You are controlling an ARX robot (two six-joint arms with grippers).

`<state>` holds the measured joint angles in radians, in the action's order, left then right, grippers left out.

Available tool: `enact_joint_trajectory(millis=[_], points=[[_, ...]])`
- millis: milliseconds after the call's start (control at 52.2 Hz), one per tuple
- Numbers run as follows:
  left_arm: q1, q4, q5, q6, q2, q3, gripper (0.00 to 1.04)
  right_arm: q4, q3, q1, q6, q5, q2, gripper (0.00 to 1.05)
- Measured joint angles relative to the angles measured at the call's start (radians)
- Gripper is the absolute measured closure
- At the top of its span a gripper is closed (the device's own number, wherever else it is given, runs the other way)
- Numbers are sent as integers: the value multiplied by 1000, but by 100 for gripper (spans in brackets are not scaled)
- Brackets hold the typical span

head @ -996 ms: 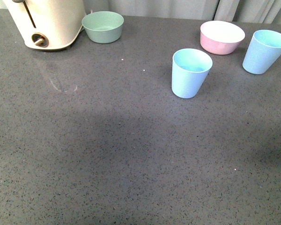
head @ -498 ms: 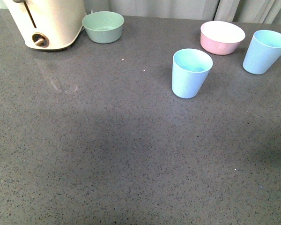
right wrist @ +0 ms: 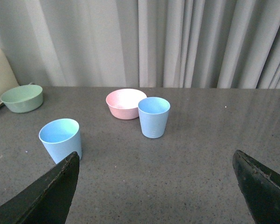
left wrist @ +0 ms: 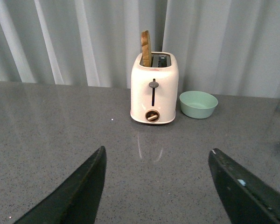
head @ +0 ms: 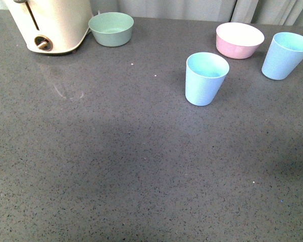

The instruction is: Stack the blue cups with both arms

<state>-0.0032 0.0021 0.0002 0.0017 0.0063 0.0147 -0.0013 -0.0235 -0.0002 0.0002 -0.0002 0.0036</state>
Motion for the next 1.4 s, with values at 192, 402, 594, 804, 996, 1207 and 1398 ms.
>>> enact_joint_trajectory(millis=[192,402,594,804,996,1207,1398], points=[[0,-1,0,0,0,0,10,-332,-150,-37,172,139,272,9],[0,-1,0,0,0,0,9,-78,-352,-244,-48,-84,659,9],[0,-1,0,0,0,0,9,1,-618,-255,-406,-185,1144,9],[0,-1,0,0,0,0,9,-101,-991,-209,-699,-276,1586,9],[0,-1,0,0,0,0,9,-248,-1236,-154,-872,-294,1809,9],[0,-1,0,0,0,0,9,-276,-1312,-142,-952,-267,1935,9],[0,-1,0,0,0,0,9,-295,-1373,-126,-986,-266,2028,9]])
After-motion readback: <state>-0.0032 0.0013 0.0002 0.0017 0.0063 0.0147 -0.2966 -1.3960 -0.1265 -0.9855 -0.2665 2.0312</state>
